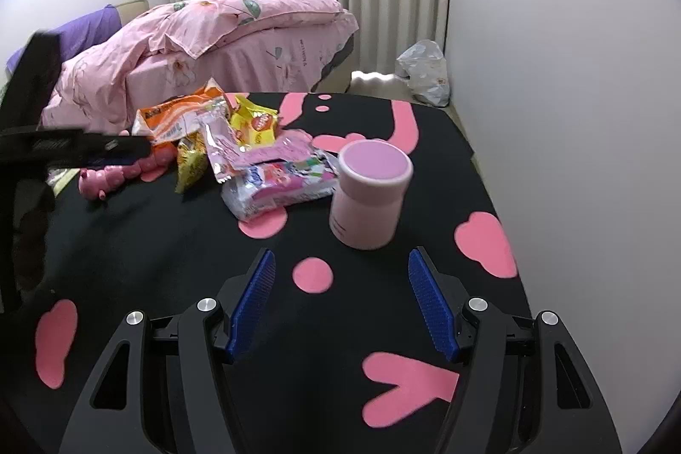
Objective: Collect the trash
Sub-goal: 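Move both tools back over the table toward the remaining snacks, then grasp the pink candy stick with the right tool while the left grasps the yellow snack bag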
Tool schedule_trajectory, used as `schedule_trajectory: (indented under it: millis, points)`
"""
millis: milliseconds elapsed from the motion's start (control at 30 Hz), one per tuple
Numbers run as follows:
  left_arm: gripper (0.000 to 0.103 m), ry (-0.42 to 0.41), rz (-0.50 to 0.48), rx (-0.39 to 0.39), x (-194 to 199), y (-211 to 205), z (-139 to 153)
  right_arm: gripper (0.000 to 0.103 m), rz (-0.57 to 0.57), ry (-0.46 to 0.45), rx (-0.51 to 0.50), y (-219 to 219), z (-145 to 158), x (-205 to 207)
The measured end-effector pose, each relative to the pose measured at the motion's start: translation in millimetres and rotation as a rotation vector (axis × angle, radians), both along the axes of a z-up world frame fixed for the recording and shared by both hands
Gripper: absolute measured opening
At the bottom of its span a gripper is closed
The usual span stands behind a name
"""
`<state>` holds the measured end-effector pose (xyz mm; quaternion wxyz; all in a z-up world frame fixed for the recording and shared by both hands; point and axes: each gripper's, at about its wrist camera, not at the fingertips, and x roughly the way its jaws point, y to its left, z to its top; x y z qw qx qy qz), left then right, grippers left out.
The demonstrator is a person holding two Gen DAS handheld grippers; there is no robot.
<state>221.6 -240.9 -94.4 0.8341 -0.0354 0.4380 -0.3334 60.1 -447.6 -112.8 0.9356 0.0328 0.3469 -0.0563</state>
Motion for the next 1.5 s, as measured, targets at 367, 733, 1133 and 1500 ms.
schedule_trajectory:
  millis: [367,733,1133,1500]
  points:
    - [0.025,0.082,0.063,0.106,13.1,-13.6,-28.8,0.062,0.037,-0.042,0.006,1.4,10.4,-1.4]
    - [0.019,0.014,0.037,0.110,-46.7,53.1,-7.2,0.062,0.257,-0.043,0.006,52.4,14.7,74.8]
    - [0.049,0.029,0.066,0.017,-48.0,72.5,-10.5,0.017,0.369,0.092,0.092,80.8,-17.1,149.4]
    - [0.057,-0.050,0.010,0.008,-16.5,24.6,-2.2,0.013,0.296,0.051,0.084,64.4,-5.7,41.0]
